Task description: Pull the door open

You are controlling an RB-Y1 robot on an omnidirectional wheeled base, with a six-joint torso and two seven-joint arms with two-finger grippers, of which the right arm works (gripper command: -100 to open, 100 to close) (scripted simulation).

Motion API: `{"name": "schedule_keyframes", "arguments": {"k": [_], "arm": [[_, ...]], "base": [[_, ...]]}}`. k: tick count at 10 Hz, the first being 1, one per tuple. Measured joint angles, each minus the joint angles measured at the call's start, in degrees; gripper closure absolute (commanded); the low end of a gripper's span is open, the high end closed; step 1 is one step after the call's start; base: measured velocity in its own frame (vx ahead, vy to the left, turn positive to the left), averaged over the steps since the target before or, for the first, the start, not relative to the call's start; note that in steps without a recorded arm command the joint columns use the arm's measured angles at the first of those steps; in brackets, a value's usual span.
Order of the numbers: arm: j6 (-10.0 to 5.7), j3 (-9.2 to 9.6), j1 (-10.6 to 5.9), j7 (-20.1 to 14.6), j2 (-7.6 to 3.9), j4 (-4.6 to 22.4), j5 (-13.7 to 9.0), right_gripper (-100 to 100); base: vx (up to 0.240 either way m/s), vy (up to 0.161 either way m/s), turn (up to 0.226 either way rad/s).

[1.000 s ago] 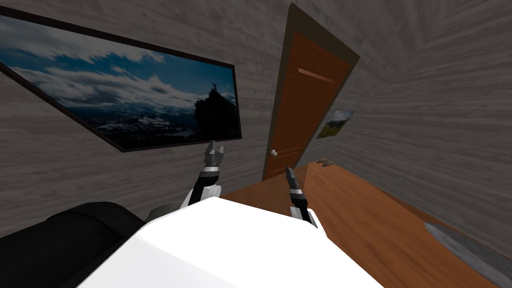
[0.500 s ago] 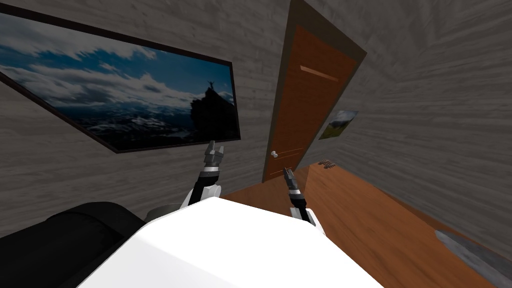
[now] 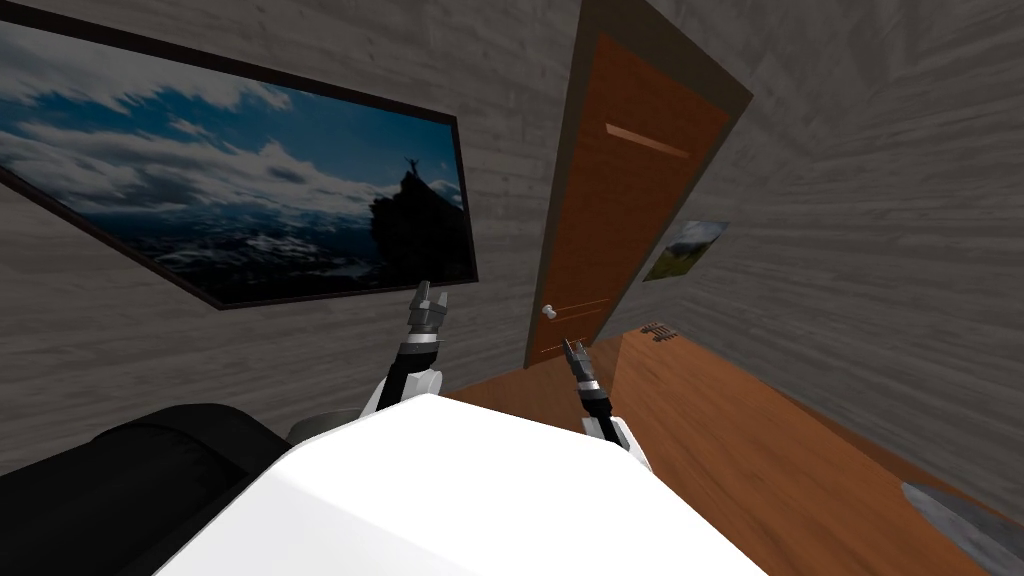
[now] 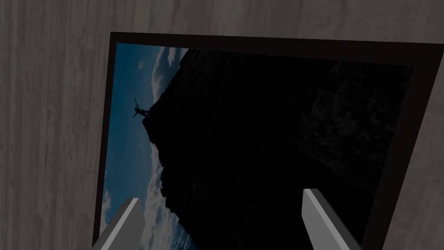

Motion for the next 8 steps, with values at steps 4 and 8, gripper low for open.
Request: {"name": "schedule_keyframes", "arguments": {"k": [4,8], "arm": [[-2.14,-0.22,-2.51,4.83,-0.99,7.06,1.77,-100],[-4.33,-0.49,-5.51,10.18,-2.22,14.89,3.83,-100]], "base": [[0.073,-0.034,0.035],[0.085,-0.036,0.041]]}}
